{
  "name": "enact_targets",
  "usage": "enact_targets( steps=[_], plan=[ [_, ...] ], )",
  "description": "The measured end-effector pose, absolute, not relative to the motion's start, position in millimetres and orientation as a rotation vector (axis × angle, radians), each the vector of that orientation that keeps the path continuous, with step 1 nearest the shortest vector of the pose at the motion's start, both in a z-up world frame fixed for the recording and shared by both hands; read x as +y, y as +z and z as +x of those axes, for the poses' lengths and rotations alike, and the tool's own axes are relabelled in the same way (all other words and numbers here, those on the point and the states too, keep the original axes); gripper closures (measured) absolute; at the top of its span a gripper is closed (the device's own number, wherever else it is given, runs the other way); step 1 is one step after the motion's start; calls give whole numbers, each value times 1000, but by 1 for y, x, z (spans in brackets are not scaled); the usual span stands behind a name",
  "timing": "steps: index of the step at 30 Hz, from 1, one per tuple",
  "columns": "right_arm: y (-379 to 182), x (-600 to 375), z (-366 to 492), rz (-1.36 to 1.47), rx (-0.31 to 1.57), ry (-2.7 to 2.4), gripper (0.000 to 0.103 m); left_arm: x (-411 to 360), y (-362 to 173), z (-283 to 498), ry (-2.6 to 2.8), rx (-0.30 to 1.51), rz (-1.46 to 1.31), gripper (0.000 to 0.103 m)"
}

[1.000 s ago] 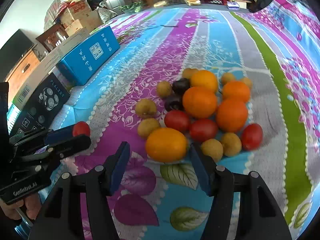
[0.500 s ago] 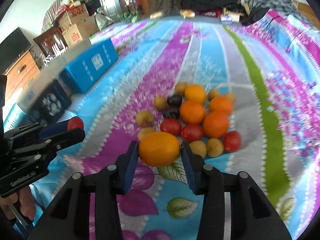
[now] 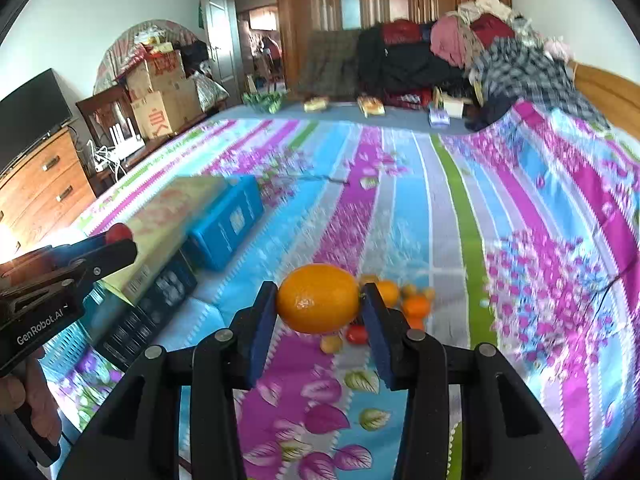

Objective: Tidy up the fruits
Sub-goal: 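Carry the tomato and orange over the blue basket with both grippers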

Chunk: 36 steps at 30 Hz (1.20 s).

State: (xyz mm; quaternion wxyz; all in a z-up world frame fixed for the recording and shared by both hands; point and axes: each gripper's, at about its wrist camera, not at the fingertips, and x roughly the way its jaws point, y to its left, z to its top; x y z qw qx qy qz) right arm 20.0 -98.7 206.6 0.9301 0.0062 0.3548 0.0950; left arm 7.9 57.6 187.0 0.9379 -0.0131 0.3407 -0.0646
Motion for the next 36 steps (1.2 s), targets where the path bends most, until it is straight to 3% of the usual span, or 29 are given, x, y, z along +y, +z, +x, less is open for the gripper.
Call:
enact_targets(
  steps=[20,36],
  plan=[
    [328,59,-5,-96,554,396,56,179,270,-64,134,500,-96,74],
    [350,183,-16,-139,588,628,56,277,261,-108,357,499,-210,74]
  ],
)
